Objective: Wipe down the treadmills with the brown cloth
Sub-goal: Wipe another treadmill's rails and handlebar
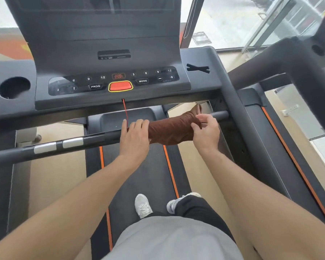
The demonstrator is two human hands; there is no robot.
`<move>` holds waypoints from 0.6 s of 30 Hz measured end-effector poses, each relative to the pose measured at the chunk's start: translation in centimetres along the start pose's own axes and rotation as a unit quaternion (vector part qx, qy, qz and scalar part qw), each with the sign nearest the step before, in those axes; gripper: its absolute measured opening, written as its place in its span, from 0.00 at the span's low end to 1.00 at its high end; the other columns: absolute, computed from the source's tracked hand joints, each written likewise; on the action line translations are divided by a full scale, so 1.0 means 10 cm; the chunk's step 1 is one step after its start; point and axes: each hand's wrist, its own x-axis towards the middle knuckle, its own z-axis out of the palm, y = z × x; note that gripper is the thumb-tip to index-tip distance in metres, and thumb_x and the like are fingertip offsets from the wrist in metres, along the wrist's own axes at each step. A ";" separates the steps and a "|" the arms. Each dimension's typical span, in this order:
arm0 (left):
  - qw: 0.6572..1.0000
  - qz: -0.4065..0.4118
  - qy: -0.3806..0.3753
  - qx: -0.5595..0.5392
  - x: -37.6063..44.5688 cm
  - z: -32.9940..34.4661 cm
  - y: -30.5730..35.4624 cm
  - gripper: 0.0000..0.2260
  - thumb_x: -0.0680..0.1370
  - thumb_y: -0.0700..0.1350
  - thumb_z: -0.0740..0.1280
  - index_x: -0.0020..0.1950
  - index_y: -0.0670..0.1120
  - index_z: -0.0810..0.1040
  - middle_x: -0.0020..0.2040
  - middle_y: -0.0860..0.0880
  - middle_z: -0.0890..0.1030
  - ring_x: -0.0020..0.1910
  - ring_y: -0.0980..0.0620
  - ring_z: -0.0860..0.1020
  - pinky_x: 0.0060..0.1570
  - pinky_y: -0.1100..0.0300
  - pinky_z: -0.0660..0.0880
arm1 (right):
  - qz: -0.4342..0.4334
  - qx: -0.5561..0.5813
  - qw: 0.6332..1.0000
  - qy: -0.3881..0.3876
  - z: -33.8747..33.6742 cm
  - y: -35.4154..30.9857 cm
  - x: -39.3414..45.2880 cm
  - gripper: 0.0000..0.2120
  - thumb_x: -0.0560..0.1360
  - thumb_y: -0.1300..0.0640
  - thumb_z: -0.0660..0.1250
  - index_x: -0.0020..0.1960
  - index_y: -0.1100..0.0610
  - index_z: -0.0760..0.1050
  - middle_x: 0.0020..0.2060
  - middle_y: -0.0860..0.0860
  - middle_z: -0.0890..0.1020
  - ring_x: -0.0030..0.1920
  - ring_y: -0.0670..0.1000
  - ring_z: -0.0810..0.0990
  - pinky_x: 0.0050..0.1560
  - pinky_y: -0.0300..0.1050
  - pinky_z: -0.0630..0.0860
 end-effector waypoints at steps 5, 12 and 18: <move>0.997 0.028 0.043 -0.062 -0.10 -0.03 -0.13 0.31 0.73 0.38 0.77 0.74 0.44 0.72 0.70 0.47 0.76 0.71 0.46 0.74 0.79 0.43 0.55 | 0.326 0.153 0.924 -0.132 -0.04 0.12 -0.10 0.16 0.71 0.66 0.72 0.54 0.55 0.72 0.53 0.57 0.83 0.46 0.55 0.82 0.45 0.48 0.79; 0.979 0.007 0.064 -0.193 -0.62 0.09 0.38 0.29 0.73 0.40 0.76 0.73 0.45 0.74 0.76 0.45 0.71 0.80 0.42 0.59 0.80 0.47 0.51 | 0.246 0.173 0.925 -0.231 -0.72 0.19 -0.51 0.22 0.68 0.69 0.62 0.55 0.49 0.78 0.47 0.51 0.85 0.47 0.53 0.84 0.43 0.46 0.83; 0.864 -0.132 -0.075 -0.480 -0.98 0.27 1.22 0.28 0.80 0.44 0.70 0.78 0.54 0.64 0.73 0.55 0.71 0.72 0.56 0.70 0.72 0.52 0.67 | 0.118 0.128 0.930 -0.324 -1.61 0.17 -0.94 0.20 0.72 0.77 0.54 0.52 0.61 0.78 0.34 0.55 0.76 0.27 0.41 0.73 0.26 0.33 0.68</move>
